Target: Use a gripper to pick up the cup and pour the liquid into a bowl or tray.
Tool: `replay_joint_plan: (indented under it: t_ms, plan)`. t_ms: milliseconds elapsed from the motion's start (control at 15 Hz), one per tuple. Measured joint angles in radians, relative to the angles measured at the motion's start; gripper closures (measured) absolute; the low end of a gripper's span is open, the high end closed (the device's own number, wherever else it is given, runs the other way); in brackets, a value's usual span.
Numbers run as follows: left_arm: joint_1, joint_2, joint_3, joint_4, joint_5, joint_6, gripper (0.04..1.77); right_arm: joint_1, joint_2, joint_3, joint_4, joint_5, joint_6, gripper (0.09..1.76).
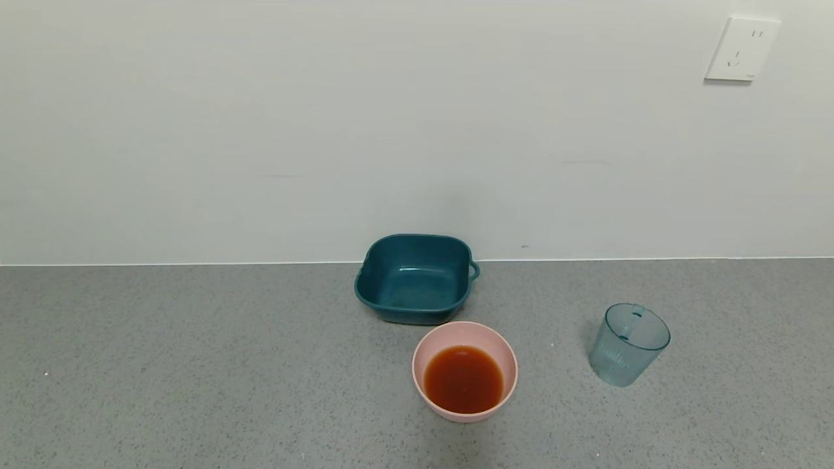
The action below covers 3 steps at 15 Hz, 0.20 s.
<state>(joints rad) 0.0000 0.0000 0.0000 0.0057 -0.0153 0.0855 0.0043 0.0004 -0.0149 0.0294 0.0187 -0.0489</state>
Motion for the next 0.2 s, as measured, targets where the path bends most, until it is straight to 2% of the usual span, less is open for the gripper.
replay_joint_plan:
  t_ms: [200]
  plan:
    - [0.000,0.000,0.000,0.000,0.000,0.000,0.09,0.000,0.000,0.001,-0.002,0.000,0.000,0.15]
